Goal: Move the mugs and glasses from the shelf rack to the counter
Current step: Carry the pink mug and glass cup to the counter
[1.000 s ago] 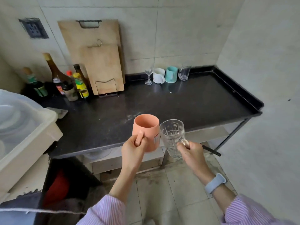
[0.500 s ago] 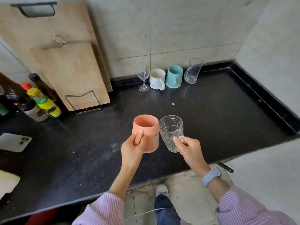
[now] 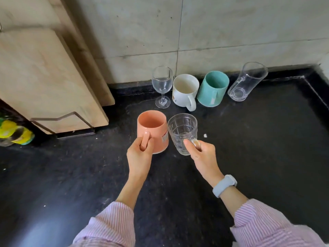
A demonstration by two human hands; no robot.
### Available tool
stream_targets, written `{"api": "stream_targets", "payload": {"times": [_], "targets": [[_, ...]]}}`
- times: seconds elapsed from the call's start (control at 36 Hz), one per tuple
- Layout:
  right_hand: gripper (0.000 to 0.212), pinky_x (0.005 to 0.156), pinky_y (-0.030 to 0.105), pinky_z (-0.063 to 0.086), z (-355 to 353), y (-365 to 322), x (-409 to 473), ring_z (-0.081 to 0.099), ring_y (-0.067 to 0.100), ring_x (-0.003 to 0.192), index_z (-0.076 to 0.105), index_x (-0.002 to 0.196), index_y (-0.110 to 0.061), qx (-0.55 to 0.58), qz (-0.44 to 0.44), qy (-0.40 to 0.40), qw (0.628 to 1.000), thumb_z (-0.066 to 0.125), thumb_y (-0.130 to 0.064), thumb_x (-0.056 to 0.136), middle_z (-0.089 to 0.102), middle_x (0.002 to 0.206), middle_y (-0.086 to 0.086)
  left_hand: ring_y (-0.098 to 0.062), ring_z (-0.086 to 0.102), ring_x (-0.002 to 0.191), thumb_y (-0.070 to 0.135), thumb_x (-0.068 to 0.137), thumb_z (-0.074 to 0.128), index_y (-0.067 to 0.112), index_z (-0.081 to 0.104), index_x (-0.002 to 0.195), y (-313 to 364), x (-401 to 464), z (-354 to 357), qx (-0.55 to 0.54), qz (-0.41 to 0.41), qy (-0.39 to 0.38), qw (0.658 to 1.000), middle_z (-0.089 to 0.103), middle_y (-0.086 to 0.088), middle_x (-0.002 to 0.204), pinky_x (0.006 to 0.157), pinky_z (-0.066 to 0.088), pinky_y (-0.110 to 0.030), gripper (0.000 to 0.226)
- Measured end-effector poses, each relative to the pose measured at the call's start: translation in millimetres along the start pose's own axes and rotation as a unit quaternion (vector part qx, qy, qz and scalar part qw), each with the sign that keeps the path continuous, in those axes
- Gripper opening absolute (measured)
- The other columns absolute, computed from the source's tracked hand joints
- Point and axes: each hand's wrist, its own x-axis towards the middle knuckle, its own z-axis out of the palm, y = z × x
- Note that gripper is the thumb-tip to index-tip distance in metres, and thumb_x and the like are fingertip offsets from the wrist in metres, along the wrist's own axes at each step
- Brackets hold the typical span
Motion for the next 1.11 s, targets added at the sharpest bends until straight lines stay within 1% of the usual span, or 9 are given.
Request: {"api": "stream_targets", "payload": {"times": [0.25,0.36,0.53,0.67,0.75,0.89,0.97,1.06,1.11], "targets": [[0.051,0.047,0.022,0.03,39,11,48,0.032,0.008,0.042,0.041,0.041,-0.013,0.008,-0.011,-0.002,1.0,0.061,-0.027,0.085,0.035,0.039,-0.008,-0.008,0.046,0.057,0.028,0.085,0.06,0.025,0.051,0.063,-13,47,6,-0.004,0.022,0.033,0.999,0.053,0.006,0.061,0.057,0.041,-0.025,0.024],[0.056,0.042,0.011,0.029,50,15,61,0.033,0.006,0.038,0.038,0.035,-0.027,-0.005,-0.027,0.005,1.0,0.059,-0.022,0.087,0.037,0.035,-0.01,0.001,0.051,0.056,0.032,0.085,0.061,0.029,0.049,0.062,-19,62,9,0.002,0.018,0.049,0.999,0.052,0.012,0.061,0.055,0.038,-0.014,0.026],[0.047,0.046,0.009,0.035,60,17,76,0.041,0.002,0.041,0.038,0.045,-0.029,-0.032,-0.021,0.043,0.998,0.057,-0.025,0.088,0.04,0.04,-0.009,-0.024,0.059,0.066,0.032,0.085,0.062,0.015,0.055,0.071,-24,81,17,0.002,0.012,0.058,0.998,0.06,-0.005,0.069,0.063,0.051,-0.038,0.023],[0.042,0.047,0.008,0.034,63,17,87,0.042,0.002,0.045,0.041,0.05,-0.024,-0.045,0.005,0.044,0.998,0.053,-0.028,0.09,0.041,0.049,-0.004,0.004,0.062,0.063,0.03,0.083,0.063,0.016,0.06,0.073,-23,89,25,-0.023,-0.019,0.045,0.999,0.063,0.01,0.067,0.061,0.045,-0.019,0.017],[0.04,0.051,0.005,0.036,63,18,90,0.046,0.006,0.052,0.044,0.053,-0.021,-0.05,0.02,0.044,0.998,0.051,-0.029,0.091,0.047,0.054,0.0,0.01,0.061,0.065,0.029,0.084,0.064,0.027,0.056,0.067,-22,89,27,-0.023,-0.03,0.05,0.998,0.061,0.017,0.065,0.059,0.041,-0.015,0.018],[0.032,0.069,0.019,0.041,66,19,89,0.057,0.02,0.077,0.054,0.075,-0.009,-0.088,0.049,0.023,0.995,0.047,-0.034,0.092,0.061,0.081,0.017,0.013,0.059,0.066,0.029,0.085,0.063,0.018,0.056,0.075,-22,88,31,-0.006,-0.031,0.065,0.997,0.06,0.014,0.07,0.063,0.045,-0.019,0.016],[0.033,0.067,0.023,0.038,64,19,86,0.055,0.022,0.081,0.054,0.08,-0.006,-0.128,0.044,0.017,0.991,0.047,-0.035,0.092,0.059,0.084,0.015,-0.004,0.061,0.069,0.031,0.084,0.062,0.021,0.056,0.085,-23,83,35,0.014,-0.037,0.082,0.996,0.058,0.014,0.075,0.068,0.045,-0.02,0.012],[0.02,0.065,0.016,0.038,59,17,80,0.053,0.018,0.083,0.052,0.091,-0.011,-0.139,0.046,0.013,0.989,0.053,-0.031,0.09,0.056,0.091,0.008,-0.008,0.058,0.079,0.031,0.082,0.065,0.028,0.05,0.098,-20,78,36,0.008,-0.058,0.125,0.99,0.057,0.009,0.094,0.075,0.043,-0.019,0.022],[0.025,0.078,0.017,0.043,54,14,74,0.054,0.016,0.093,0.05,0.107,-0.012,-0.142,0.042,0.007,0.989,0.058,-0.026,0.088,0.056,0.108,0.008,-0.009,0.056,0.084,0.032,0.079,0.068,0.034,0.043,0.102,-15,77,33,-0.003,-0.06,0.156,0.986,0.053,0.006,0.104,0.073,0.041,-0.014,0.033]]}}
